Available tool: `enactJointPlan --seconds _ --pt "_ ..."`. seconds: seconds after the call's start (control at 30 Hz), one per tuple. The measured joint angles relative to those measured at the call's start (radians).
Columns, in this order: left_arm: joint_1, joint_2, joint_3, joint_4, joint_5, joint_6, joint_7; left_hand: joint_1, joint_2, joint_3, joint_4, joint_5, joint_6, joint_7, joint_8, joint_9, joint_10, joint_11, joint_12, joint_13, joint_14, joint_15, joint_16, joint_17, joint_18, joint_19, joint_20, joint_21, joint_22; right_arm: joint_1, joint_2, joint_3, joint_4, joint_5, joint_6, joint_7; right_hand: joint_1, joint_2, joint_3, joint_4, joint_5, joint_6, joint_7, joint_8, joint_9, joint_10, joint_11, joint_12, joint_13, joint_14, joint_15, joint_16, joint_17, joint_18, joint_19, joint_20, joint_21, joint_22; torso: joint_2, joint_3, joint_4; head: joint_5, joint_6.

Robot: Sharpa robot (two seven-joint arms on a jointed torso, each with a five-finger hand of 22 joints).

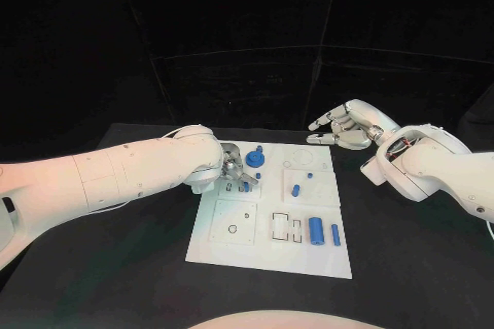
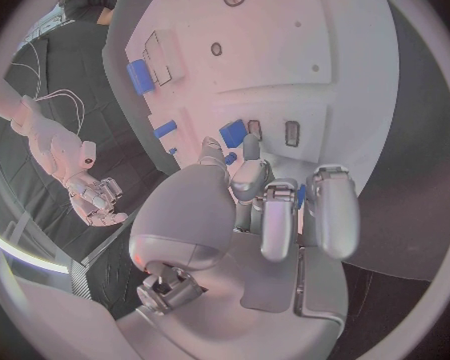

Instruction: Assemble the parts on the task board

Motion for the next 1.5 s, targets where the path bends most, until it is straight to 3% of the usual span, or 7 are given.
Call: enactJointPlan --seconds 0.47,1.07,1.3,1.43,1.47,1.5 --pt "0.000 0.009 0.000 0.002 -0.021 0.007 0.000 0.023 0.023 0.020 -0.020 0.000 -0.007 0.000 0.015 0.020 0.000 0.000 0.004 0.004 0.000 0.000 0.000 0.000 0.000 0.000 0.000 0.005 0.007 0.000 0.010 0.000 -0.010 -0.023 0.005 -0.007 0.000 0.000 -0.005 0.000 0.013 0.000 0.000 0.000 0.000 0.000 0.000 0.000 0.000 0.000 0.000 0.000 -0.003 0.000 0.000 0.000 0.000 0.000 0.000 0.0001 0.0005 -0.007 -0.004" --pt "0.001 0.007 0.000 0.009 -0.026 0.021 0.000 0.086 0.022 0.086 -0.074 0.000 -0.025 -0.004 0.036 0.049 0.000 0.000 0.008 0.007 0.000 0.000 0.000 0.000 0.000 0.000 0.000 0.013 0.015 0.000 0.029 0.000 -0.028 -0.029 0.009 -0.010 0.005 0.005 -0.008 -0.003 0.033 0.000 0.000 0.000 0.000 0.000 0.000 -0.004 -0.004 0.000 0.000 -0.005 -0.010 0.000 -0.004 -0.004 -0.004 0.000 0.000 0.0006 0.0014 -0.008 -0.011" --pt "0.002 0.002 0.001 0.014 -0.012 0.000 0.015 0.204 0.040 0.234 -0.149 -0.004 -0.047 -0.011 0.023 0.043 0.001 -0.015 0.015 0.015 -0.001 -0.018 0.000 0.000 0.000 0.002 -0.012 0.013 0.021 0.000 0.035 0.000 -0.036 -0.030 0.011 -0.011 0.009 0.009 -0.011 -0.006 0.039 0.000 0.000 0.000 0.000 0.000 0.000 -0.004 -0.004 0.000 0.000 -0.009 -0.012 0.000 -0.007 0.000 -0.008 0.000 0.000 0.0006 0.0013 -0.011 -0.013" --pt "0.002 -0.006 0.000 0.019 0.003 -0.018 0.027 0.223 0.016 0.325 -0.058 0.001 -0.052 -0.009 0.015 0.048 0.001 -0.015 -0.002 0.000 0.000 -0.018 0.000 0.000 0.000 0.004 -0.013 0.013 0.018 0.000 0.036 0.000 -0.039 -0.030 0.012 -0.011 0.009 0.009 -0.011 -0.006 0.040 0.000 0.000 0.000 -0.001 -0.002 -0.002 -0.004 -0.004 0.000 0.000 -0.009 -0.013 0.000 -0.007 0.000 -0.008 0.000 0.000 0.0006 0.0013 -0.012 -0.013" --pt "0.002 -0.008 0.000 0.021 0.007 -0.022 0.029 0.215 0.001 0.353 -0.041 0.001 -0.052 -0.009 0.015 0.056 0.001 -0.015 -0.005 -0.004 0.000 -0.018 0.000 0.000 0.000 0.004 -0.013 0.013 0.018 0.000 0.037 0.000 -0.039 -0.030 0.012 -0.011 0.009 0.009 -0.011 -0.006 0.043 0.000 0.000 0.000 -0.001 -0.004 -0.003 -0.004 -0.004 0.000 0.000 -0.009 -0.014 0.000 -0.007 0.000 -0.008 0.000 0.000 0.0006 0.0013 -0.012 -0.013" --pt "0.002 -0.011 0.000 0.024 0.011 -0.026 0.032 0.184 -0.036 0.433 -0.044 0.001 -0.052 -0.008 0.015 0.062 0.001 -0.015 -0.005 -0.001 0.000 -0.018 0.000 0.000 0.000 0.004 -0.013 0.013 0.018 0.000 0.037 0.000 -0.040 -0.030 0.012 -0.011 0.009 0.009 -0.011 -0.006 0.043 0.000 0.000 0.000 -0.001 -0.004 -0.003 -0.004 -0.005 0.000 0.000 -0.009 -0.014 0.000 -0.007 0.000 -0.008 0.000 0.000 0.0006 0.0013 -0.012 -0.013"
